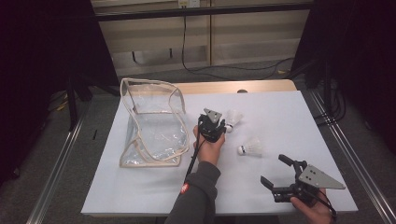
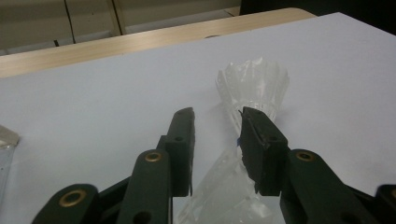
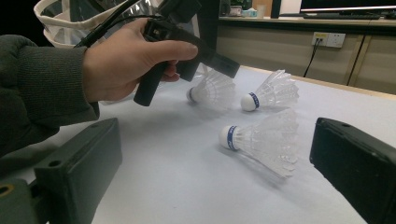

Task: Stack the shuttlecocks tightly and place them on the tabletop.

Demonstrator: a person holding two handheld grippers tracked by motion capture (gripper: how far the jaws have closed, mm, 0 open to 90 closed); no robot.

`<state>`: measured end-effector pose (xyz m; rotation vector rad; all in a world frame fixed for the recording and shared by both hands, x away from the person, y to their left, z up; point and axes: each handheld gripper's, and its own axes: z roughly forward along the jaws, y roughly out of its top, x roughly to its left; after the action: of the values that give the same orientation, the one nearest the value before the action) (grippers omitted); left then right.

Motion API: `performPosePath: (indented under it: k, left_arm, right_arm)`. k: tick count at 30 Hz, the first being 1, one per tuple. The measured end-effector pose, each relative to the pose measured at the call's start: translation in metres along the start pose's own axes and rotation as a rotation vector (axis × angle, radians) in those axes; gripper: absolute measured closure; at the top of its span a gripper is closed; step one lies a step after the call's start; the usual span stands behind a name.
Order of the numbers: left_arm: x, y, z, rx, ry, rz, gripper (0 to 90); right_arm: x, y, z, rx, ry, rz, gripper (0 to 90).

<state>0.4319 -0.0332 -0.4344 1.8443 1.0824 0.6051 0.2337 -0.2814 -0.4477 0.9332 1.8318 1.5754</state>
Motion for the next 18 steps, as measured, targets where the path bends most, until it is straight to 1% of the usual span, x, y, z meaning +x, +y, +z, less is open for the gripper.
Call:
performPosePath:
  k: [3,5,6,9,12,13,18]
  left_arm:
    - [0.000,0.001,0.000,-0.002,-0.002,-0.004,64.0]
    - [0.001,0.001,0.000,-0.002,-0.014,-0.009,63.5]
    - [0.000,0.003,0.000,0.009,-0.014,0.002,62.3]
    - [-0.003,0.009,-0.001,0.007,-0.017,0.013,62.0]
    - [-0.005,0.013,-0.001,0.020,-0.029,0.007,62.3]
    - [-0.005,0.014,-0.001,0.015,-0.031,-0.001,62.3]
    - [-0.004,0.012,-0.001,0.044,-0.034,-0.006,62.9]
  right_arm:
    - [0.000,0.000,0.000,0.000,0.002,-0.002,2.0]
    - [0.000,0.000,0.000,0.001,0.000,-0.002,2.0]
    - [0.000,0.000,0.001,0.000,0.000,-0.002,2.0]
    - [0.000,0.000,0.001,0.003,0.001,-0.003,2.0]
    - [0.000,0.000,0.001,0.007,0.003,-0.002,2.0]
    - [0.000,0.000,0.001,0.004,0.003,-0.001,2.0]
    - [0.000,0.000,0.000,0.001,0.005,0.002,2.0]
